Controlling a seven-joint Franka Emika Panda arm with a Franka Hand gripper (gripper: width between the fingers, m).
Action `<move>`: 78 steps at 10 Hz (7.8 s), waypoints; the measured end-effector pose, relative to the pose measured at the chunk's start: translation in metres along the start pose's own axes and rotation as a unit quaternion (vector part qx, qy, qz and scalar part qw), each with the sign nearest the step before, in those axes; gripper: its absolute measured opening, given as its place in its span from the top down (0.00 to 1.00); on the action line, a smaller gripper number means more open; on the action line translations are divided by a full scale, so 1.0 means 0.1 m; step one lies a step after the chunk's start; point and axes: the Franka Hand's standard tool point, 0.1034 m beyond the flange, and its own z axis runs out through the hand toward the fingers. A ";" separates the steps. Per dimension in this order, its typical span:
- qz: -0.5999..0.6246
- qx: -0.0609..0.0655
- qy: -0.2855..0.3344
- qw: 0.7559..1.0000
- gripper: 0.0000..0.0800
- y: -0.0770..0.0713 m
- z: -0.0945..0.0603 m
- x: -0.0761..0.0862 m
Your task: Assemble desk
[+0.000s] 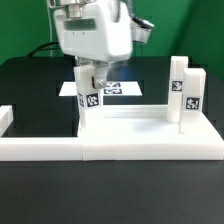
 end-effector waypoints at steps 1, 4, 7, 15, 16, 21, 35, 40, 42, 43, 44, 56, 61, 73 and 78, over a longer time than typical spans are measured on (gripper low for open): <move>0.053 0.004 -0.006 0.999 0.64 0.00 0.00 0.01; 0.111 0.004 -0.008 0.994 0.64 0.00 0.00 -0.01; -0.150 -0.003 -0.003 0.989 0.30 0.03 0.01 -0.01; -0.528 -0.033 -0.004 0.849 0.19 -0.14 -0.10 -0.01; -0.516 -0.031 -0.001 0.856 0.19 -0.13 -0.08 -0.01; -0.411 -0.034 0.004 0.911 0.63 -0.10 -0.08 0.06; -0.285 0.011 0.002 0.958 0.19 -0.09 0.00 0.00; -0.536 0.002 0.018 0.844 0.19 -0.04 0.06 0.02; -0.526 0.002 0.018 0.850 0.34 -0.04 0.06 0.02; -0.497 0.000 0.019 0.867 0.60 -0.03 0.06 0.04; -0.462 0.000 0.020 0.887 0.63 -0.02 0.07 0.07; 0.086 0.014 -0.029 0.996 0.62 0.01 0.06 0.09; -0.193 0.025 -0.023 0.981 0.19 -0.01 0.06 0.02; -0.293 -0.008 -0.013 0.956 0.62 -0.03 -0.01 0.14; 0.070 -0.045 -0.057 0.995 0.63 -0.03 -0.04 0.18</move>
Offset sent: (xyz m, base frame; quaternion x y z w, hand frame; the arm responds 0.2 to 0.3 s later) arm 0.0000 0.0000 0.0000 0.0000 0.0000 0.1296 0.9916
